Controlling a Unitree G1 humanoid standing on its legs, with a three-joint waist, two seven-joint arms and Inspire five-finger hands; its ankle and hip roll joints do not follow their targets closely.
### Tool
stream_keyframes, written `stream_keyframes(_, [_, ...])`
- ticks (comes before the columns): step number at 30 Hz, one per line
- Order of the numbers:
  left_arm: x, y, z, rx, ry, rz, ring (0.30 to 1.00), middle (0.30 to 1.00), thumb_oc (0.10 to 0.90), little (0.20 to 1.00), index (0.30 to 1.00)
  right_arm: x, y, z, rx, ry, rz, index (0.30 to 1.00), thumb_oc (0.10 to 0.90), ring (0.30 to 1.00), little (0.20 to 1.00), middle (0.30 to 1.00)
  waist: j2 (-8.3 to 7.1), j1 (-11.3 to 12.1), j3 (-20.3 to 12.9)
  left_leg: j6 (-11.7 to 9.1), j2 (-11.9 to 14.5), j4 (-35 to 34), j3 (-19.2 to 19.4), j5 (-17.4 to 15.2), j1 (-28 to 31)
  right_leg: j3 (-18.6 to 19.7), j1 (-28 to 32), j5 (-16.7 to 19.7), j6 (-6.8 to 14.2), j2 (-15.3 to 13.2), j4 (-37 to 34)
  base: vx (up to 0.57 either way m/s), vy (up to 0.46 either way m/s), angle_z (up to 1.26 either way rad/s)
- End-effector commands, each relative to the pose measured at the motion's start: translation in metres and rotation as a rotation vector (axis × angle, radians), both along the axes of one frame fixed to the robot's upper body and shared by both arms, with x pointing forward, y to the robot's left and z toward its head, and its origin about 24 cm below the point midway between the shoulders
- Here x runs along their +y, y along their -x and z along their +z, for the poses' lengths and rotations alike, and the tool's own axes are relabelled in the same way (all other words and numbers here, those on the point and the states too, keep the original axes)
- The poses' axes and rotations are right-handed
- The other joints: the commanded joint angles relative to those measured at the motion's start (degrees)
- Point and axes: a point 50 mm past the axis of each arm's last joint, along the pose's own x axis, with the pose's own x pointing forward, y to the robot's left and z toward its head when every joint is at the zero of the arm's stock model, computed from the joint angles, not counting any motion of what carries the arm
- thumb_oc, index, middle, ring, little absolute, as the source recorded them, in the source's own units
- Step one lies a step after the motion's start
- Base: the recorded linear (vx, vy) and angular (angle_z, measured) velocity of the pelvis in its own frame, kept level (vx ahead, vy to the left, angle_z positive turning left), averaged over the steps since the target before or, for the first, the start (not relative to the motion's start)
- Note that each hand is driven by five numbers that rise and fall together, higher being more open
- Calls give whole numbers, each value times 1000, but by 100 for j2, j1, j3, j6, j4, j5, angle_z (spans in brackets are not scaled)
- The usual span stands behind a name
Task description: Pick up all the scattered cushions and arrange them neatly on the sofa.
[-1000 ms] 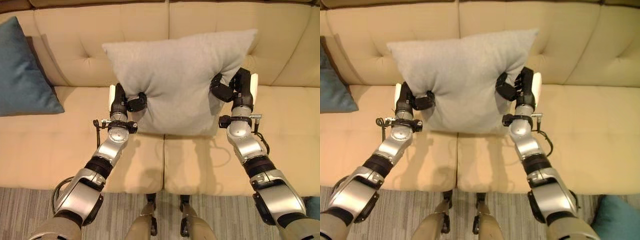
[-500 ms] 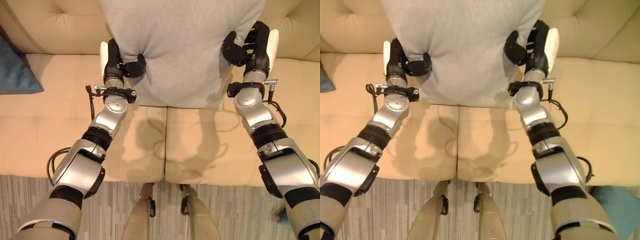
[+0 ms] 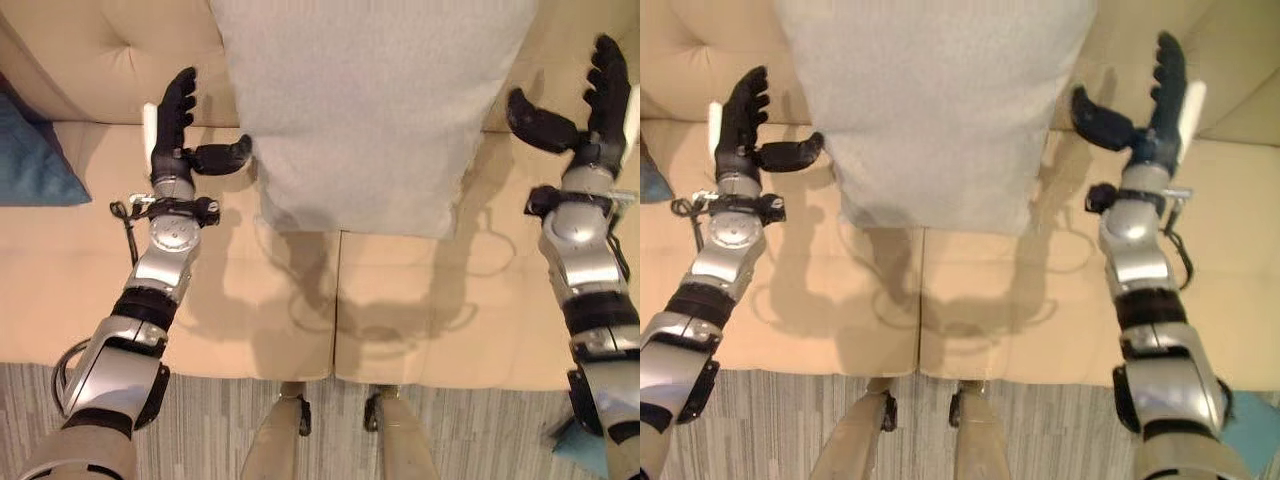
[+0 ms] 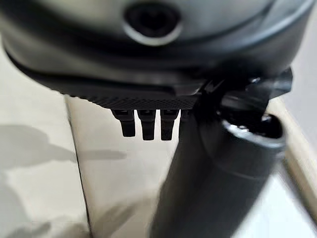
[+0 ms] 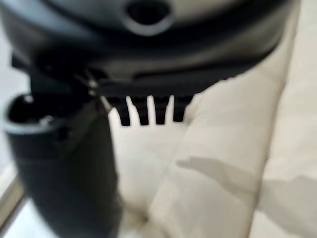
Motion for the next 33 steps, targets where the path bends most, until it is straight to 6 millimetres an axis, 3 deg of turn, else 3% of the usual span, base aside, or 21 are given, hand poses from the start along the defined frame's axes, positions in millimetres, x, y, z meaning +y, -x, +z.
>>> stream_keyframes(1, [16,26,-69,195,-25,44,900,900,800,900,900,-17,23,-57,156,41,-43,900,800,900,900,900,94,-4,-1487,143,63,-1114,-98,-239,601,-264,67,-584,628,325,97,6,-24,-7])
stream_keyframes(2, [17,34,-83,232,-11,44,900,900,800,900,900,-20,30,-70,190,28,-49,900,800,900,900,900,85,-7,-1496,140,82,-1114,-94,-250,687,-274,161,-603,619,322,96,-6,-14,9])
stream_keyframes(3, [17,34,-83,233,-12,43,900,900,800,900,900,-20,30,-70,191,28,-49,900,800,900,900,900,80,-11,-1502,142,74,-1114,-96,-222,672,-277,153,-579,619,316,87,0,0,0])
stream_keyframes(5, [19,58,-121,342,40,41,900,900,800,900,900,-25,50,-105,293,1,-57,900,800,900,900,900,55,-18,-1520,133,123,-1114,-83,-263,930,-302,455,-650,599,319,74,25,-29,-3])
stream_keyframes(6, [19,58,-121,342,40,41,900,900,800,900,900,-25,50,-105,293,1,-57,900,800,900,900,900,54,-20,-1524,133,122,-1114,-84,-260,926,-303,452,-648,599,318,74,16,-22,33])
stream_keyframes(9, [26,95,-168,512,81,66,900,900,800,900,900,-27,76,-145,423,-35,-61,900,800,900,900,900,27,-26,-1521,122,195,-1114,-2,-301,1281,-355,859,-752,593,341,60,41,-37,9])
stream_keyframes(10, [26,116,-192,617,86,70,900,900,800,900,900,-26,90,-165,500,-52,-63,900,800,900,900,900,18,-30,-1536,127,226,-1114,24,-336,1474,-380,1044,-798,589,361,60,28,-38,15])
stream_keyframes(11, [26,116,-192,617,86,70,900,900,800,900,900,-26,90,-165,501,-52,-63,900,800,900,900,900,18,-30,-1531,127,226,-1114,24,-337,1479,-381,1049,-799,589,361,60,46,-50,12])
stream_keyframes(12, [28,138,-214,713,108,89,900,900,800,900,900,-25,102,-183,575,-54,-55,900,800,900,900,900,5,-21,-1557,131,268,-1114,45,-354,1630,-397,1202,-850,583,385,60,32,-31,-14])
stream_keyframes(13, [28,139,-214,715,108,89,900,900,800,900,900,-25,102,-183,577,-54,-55,900,800,900,900,900,5,-21,-1550,130,269,-1114,44,-359,1649,-398,1222,-853,583,385,60,48,-45,-9])
stream_keyframes(16, [30,168,-240,841,133,117,900,900,800,900,900,-21,120,-208,693,-61,-46,900,800,900,900,900,-4,2,-1555,145,327,-1114,72,-399,1906,-424,1489,-941,574,425,60,22,-46,5])
stream_keyframes(17, [27,188,-257,937,152,126,900,900,800,900,900,-19,129,-221,757,-64,-37,900,800,900,900,900,-11,24,-1573,151,367,-1114,84,-424,2051,-459,1641,-991,567,451,60,19,-59,3])
stream_keyframes(26, [21,249,-297,1205,188,170,900,900,800,900,900,-8,161,-258,902,-148,-17,900,800,900,900,900,-13,70,-1585,134,474,-1114,120,-512,2555,-569,2164,-1174,549,530,60,8,-41,14])
stream_keyframes(30, [17,260,-305,1270,184,166,900,900,800,900,900,-4,168,-268,942,-173,-7,900,800,900,900,900,5,73,-1606,139,493,-1114,133,-560,2723,-591,2313,-1231,534,546,60,-10,-20,4])
stream_keyframes(32, [12,256,-306,1273,174,145,900,900,800,900,900,-3,171,-273,961,-188,-15,900,800,900,900,900,12,78,-1546,165,469,-1114,112,-522,2785,-585,2378,-1237,532,531,60,-113,6,4])
stream_keyframes(33, [9,247,-304,1258,165,125,900,900,800,900,900,-2,170,-274,967,-200,-23,900,800,900,900,900,-45,61,-1436,195,432,-730,137,-746,2716,-603,2371,-1179,524,441,60,-262,26,-1])
